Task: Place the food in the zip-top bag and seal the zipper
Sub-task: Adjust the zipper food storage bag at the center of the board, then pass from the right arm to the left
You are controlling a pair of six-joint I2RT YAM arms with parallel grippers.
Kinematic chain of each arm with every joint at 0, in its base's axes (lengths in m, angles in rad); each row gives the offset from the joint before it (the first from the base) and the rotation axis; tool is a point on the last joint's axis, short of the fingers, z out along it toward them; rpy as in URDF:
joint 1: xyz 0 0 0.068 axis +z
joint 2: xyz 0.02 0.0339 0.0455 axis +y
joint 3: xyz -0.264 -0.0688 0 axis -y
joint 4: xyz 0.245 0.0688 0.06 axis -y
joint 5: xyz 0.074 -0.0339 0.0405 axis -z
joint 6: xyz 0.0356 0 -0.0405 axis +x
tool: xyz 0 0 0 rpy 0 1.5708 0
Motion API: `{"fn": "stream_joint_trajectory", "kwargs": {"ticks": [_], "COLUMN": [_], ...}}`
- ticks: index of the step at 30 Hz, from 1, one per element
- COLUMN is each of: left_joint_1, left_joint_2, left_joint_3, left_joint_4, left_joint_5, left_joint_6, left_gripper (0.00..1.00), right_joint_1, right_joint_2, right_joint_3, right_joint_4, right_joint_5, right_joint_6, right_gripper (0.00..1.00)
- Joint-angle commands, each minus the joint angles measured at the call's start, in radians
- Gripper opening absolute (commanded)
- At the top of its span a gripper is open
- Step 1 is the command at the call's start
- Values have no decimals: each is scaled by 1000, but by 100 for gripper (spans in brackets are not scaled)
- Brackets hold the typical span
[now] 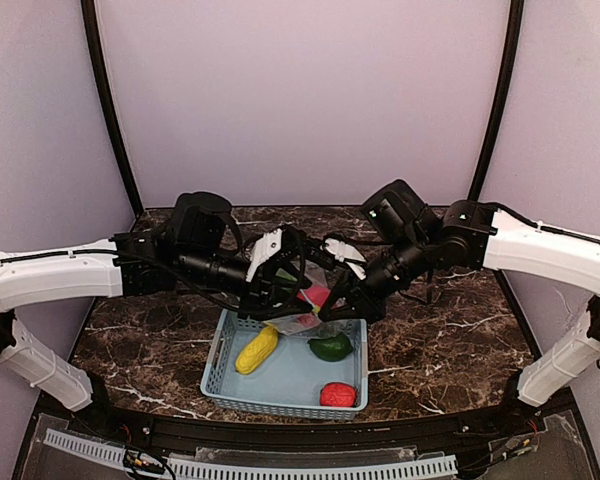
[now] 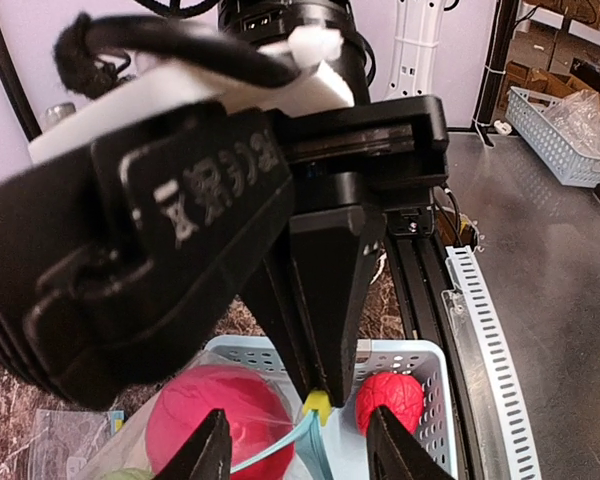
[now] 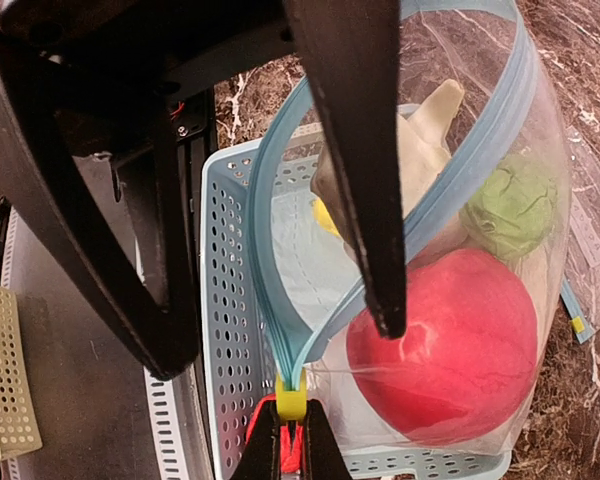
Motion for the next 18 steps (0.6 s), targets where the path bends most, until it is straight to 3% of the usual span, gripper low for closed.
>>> {"fn": "stream_joint_trajectory", "kwargs": {"ticks": [1,9,13,18], "left_joint_1": [-5,-27,-48,-62], "left_joint_2": [28,37,36,31], "left_joint_3": [-17,-16,-19,-19], "left_joint_4": [-34,-71,-98,-107], "left_joint_5": [-37,-131,-196,-226], "left_joint_6": [47,107,138,151], "left_gripper": [46,43,33,13], "right_joint_1": [-7,-20,-32,-40], "right_joint_2": [-31,-26,-24,-21], "right_joint_3": [4,10,13,8], "right_joint_4": [39,41,42,49], "right_joint_5": [-24,-33,-43,-35], "right_joint_6": [-2,-10,-14,-13], "right_gripper": [0,0,0,0]}}
